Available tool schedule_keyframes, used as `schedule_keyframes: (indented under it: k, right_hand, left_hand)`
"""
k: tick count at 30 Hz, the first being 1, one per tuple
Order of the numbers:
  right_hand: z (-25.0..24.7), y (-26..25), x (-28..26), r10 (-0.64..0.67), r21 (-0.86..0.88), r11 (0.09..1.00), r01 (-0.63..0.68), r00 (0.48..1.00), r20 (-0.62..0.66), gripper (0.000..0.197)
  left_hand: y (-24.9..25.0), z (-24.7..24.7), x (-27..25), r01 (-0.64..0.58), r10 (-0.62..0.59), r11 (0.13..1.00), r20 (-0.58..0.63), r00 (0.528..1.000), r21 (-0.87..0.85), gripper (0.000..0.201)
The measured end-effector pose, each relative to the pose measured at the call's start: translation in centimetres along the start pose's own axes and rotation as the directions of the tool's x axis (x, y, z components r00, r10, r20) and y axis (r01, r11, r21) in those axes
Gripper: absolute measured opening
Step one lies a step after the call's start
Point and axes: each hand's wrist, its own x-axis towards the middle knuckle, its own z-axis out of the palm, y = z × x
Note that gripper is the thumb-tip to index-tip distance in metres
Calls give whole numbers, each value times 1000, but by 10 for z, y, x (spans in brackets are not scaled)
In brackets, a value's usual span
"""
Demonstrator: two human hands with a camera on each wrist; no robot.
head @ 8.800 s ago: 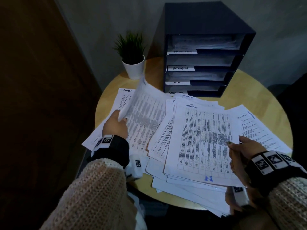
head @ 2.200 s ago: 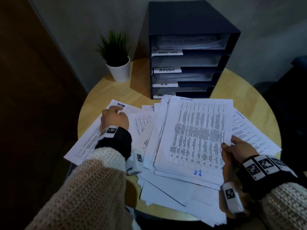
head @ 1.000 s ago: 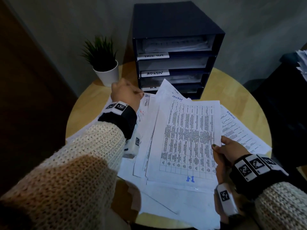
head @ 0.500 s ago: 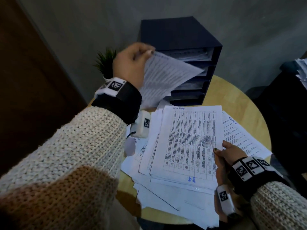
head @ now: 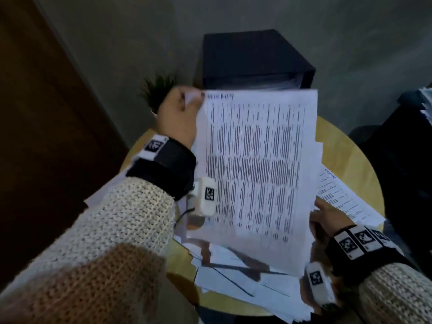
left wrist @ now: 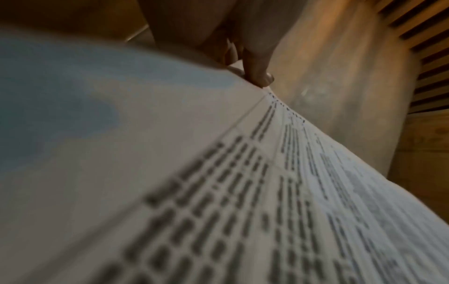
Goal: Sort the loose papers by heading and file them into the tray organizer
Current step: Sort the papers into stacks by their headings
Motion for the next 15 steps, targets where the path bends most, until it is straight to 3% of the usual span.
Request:
schedule_keyframes:
  k: [4, 7, 9, 10, 12, 15]
  right_hand:
    - [9, 0, -4, -47, 93, 995, 38, 995, 92, 24]
    - [17, -2, -13, -99, 100, 992, 83, 981, 166, 23]
    - [19, 1, -13, -91, 158, 986, 59, 974, 208, 44]
    - [20, -1, -16, -100, 173, 983, 62, 970, 223, 46]
    - [20, -1, -16, -116, 182, 980, 77, 969, 216, 25]
    - [20, -2, -17, -99, 184, 982, 50, 959, 265, 38]
  left_hand:
    - [-49, 7, -30, 208, -212, 967, 16, 977, 146, 14]
    - [-67, 11, -43, 326, -332, 933, 17, 943, 154, 20]
    - [-70, 13, -46, 328, -337, 931, 31, 941, 162, 15]
    - [-71, 15, -46, 317, -327, 933, 35, 944, 172, 13]
    - [-72, 17, -46, 300, -311, 937, 35, 950, 178, 13]
    - [-77, 19, -48, 272, -282, 955, 75, 956, 118, 15]
